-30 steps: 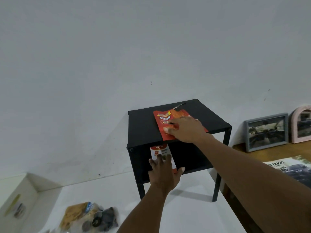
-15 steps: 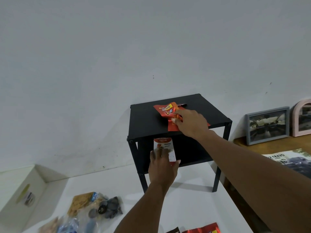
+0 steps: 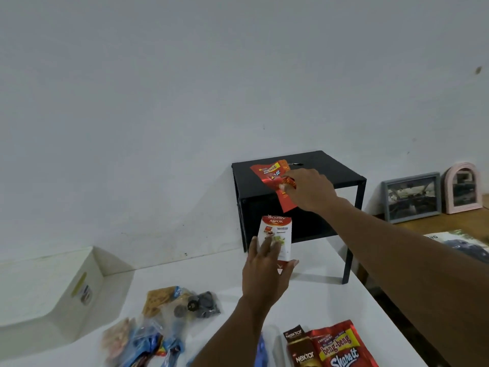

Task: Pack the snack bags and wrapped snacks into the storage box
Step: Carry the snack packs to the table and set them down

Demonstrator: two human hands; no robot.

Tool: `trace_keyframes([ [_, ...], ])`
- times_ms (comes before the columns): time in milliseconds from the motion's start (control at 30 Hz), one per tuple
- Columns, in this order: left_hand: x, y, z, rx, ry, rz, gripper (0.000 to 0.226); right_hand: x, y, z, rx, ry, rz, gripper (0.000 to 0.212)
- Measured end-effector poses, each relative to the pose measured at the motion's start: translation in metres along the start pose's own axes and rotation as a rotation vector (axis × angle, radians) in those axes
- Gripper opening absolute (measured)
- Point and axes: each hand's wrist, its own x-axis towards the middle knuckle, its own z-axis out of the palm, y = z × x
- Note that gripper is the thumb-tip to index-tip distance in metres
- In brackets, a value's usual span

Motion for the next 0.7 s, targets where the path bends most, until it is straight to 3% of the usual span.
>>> trace_keyframes([
  [167,-0.070,-0.036,-0.071,0.109,0.105,0.074,0.069,-0.047,-0.092,0.006,-0.015,-0.014,-0.055,0.038],
  [400,-0.218,-0.171,-0.187,0.192,0.078,-0.200,0.071,-0.101,-0.297,0.065,0.074,-0.112,-0.271,0.040],
  [567,-0.352,-0.277,-0.296,0.319,0.106,-0.627,0.070,-0.151,-0.469,0.127,0.202,-0.286,-0.515,0.036],
  [700,-0.466,-0.322,-0.365,0.450,0.149,-0.956,0.070,-0.215,-0.593,0.178,0.257,-0.434,-0.776,0.036],
])
